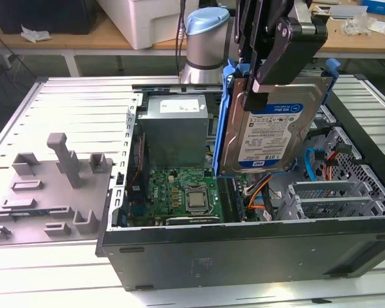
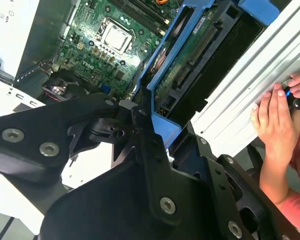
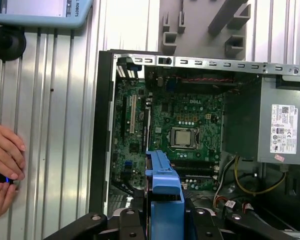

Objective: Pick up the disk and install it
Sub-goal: 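Insert the disk into the insertion slot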

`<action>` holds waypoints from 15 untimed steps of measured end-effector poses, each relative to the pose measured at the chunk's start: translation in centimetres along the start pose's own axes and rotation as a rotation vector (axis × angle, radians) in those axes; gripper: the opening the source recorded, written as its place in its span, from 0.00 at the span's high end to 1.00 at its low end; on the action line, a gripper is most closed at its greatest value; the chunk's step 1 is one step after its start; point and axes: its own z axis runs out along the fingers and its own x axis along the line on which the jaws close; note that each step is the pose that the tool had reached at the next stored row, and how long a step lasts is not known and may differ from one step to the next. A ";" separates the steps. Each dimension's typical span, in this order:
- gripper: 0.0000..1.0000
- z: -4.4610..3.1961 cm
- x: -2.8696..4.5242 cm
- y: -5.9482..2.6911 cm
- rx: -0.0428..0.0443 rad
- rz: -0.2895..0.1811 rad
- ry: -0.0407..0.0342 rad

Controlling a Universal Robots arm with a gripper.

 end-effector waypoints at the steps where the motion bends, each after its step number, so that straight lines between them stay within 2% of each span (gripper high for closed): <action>1: 0.63 0.00 0.06 0.00 0.0007 0.000 -0.0029; 2: 0.63 0.01 0.16 0.01 0.0011 0.000 -0.0051; 6: 0.63 0.02 0.24 -0.02 0.0012 0.000 -0.0054; 10: 0.63 0.04 0.29 -0.51 0.0023 0.000 -0.0052; 15: 0.63 0.06 0.38 -1.54 0.0052 0.000 -0.0053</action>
